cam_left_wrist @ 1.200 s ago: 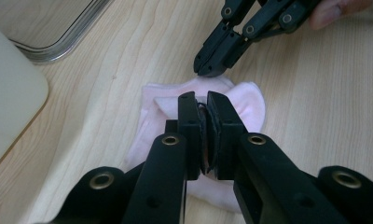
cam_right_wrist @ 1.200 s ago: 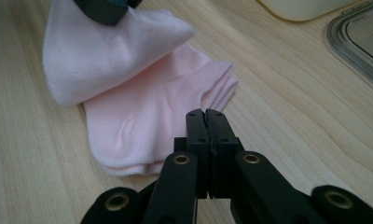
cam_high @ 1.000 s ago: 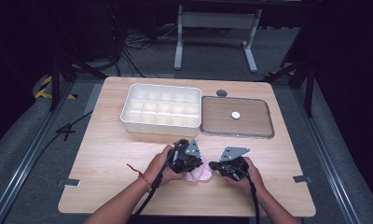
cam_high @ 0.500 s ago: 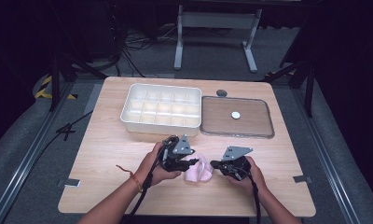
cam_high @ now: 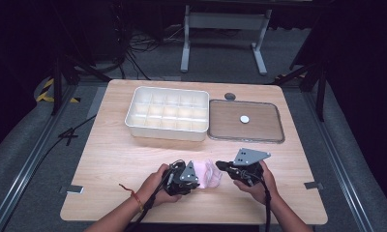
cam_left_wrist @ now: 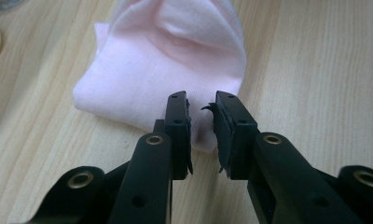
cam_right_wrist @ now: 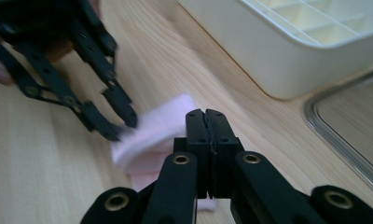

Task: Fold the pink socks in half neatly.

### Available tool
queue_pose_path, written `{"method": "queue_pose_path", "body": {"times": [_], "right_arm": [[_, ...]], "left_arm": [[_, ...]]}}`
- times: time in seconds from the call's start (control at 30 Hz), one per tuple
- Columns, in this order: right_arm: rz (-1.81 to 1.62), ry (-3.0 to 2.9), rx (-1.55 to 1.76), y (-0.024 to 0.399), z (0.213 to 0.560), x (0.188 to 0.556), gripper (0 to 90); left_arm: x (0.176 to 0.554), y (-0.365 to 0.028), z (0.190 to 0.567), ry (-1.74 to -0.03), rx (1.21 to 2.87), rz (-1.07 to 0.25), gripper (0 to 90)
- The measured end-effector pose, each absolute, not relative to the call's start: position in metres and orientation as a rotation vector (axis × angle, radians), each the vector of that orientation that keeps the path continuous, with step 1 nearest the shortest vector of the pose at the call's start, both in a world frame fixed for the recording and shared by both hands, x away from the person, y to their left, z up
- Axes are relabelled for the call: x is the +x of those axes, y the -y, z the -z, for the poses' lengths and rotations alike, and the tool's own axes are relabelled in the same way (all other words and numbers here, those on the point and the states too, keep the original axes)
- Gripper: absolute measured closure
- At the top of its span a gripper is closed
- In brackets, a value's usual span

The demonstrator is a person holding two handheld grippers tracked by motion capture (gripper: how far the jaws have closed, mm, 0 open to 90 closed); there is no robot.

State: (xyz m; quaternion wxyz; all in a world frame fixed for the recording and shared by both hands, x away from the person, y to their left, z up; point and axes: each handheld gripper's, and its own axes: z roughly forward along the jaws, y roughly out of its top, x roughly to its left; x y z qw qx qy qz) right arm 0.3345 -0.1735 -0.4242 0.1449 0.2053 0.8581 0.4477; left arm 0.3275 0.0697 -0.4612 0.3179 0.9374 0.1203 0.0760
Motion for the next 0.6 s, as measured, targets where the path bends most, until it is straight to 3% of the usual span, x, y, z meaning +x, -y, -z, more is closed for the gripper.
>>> {"method": "queue_pose_path", "body": {"times": [0.27,0.6], "right_arm": [[-1.215,-2.546,0.465,0.141,0.429,0.326,89.7],[-1.1,-2.599,0.504,0.144,0.451,0.336,89.5]], "left_arm": [[0.329,-0.073,0.465,-0.352,2.45,-0.18,75.2],[0.332,-0.082,0.468,-0.399,2.432,-0.124,75.3]]}}
